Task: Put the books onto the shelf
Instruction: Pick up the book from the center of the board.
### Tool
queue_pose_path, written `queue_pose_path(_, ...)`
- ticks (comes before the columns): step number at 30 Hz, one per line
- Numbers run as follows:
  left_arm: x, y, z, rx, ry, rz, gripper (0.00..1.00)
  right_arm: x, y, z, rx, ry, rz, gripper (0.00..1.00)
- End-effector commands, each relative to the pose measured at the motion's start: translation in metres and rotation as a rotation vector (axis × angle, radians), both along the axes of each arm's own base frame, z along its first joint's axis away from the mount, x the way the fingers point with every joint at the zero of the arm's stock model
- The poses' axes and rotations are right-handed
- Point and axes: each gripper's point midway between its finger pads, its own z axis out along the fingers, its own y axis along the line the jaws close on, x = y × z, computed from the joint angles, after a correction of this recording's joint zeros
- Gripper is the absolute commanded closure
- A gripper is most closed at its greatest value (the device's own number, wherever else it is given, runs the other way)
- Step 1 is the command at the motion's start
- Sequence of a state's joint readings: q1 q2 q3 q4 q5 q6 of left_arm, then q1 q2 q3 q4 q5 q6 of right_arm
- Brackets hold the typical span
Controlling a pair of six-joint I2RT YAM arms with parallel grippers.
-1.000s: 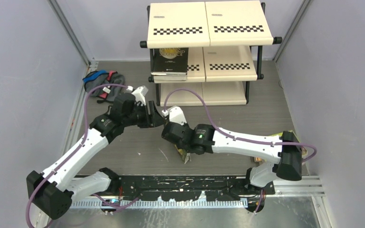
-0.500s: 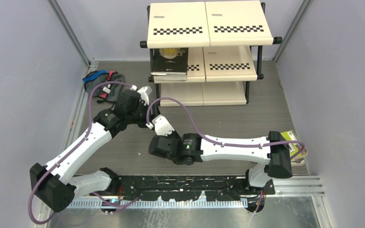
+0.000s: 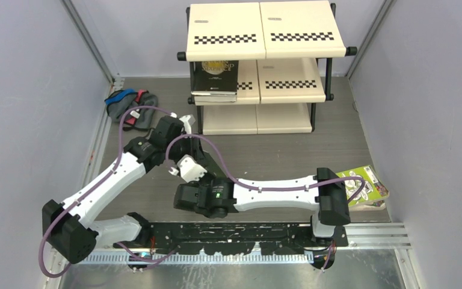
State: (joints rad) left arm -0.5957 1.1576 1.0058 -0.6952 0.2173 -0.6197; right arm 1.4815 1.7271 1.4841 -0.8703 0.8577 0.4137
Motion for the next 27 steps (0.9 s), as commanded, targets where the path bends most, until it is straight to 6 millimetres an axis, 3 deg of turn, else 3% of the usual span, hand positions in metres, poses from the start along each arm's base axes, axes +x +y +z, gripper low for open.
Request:
queue_pose_path(1, 0.002, -0.013, 0.014, -0.027, -0.033, -0.04, 0.57, 0.012, 0.013, 0.055, 0.072, -0.181, -0.03, 0.99)
queue_pose_path(7, 0.001, -0.013, 0.007, -0.024, -0.028, -0.021, 0.59, 0.01, 0.018, 0.062, 0.056, -0.232, -0.019, 0.99)
queue_pose_path(11, 0.0, -0.015, 0.003, -0.03, -0.013, -0.02, 0.66, 0.007, 0.025, 0.068, 0.03, -0.281, -0.009, 0.99)
queue_pose_path(13, 0.0, -0.015, 0.001, -0.036, -0.012, -0.014, 0.75, 0.005, 0.029, 0.07, 0.02, -0.303, -0.002, 0.99)
queue_pose_path(15, 0.001, -0.015, 0.001, -0.043, -0.014, -0.003, 0.96, 0.001, 0.034, 0.07, 0.006, -0.32, 0.007, 0.99)
queue_pose_path(16, 0.001, -0.015, 0.001, -0.046, -0.018, 0.004, 1.0, -0.001, 0.035, 0.071, 0.002, -0.327, 0.01, 0.99)
queue_pose_path(27, 0.007, -0.003, 0.012, -0.119, -0.104, 0.141, 1.0, -0.003, 0.025, 0.066, 0.016, -0.351, -0.039, 0.99)
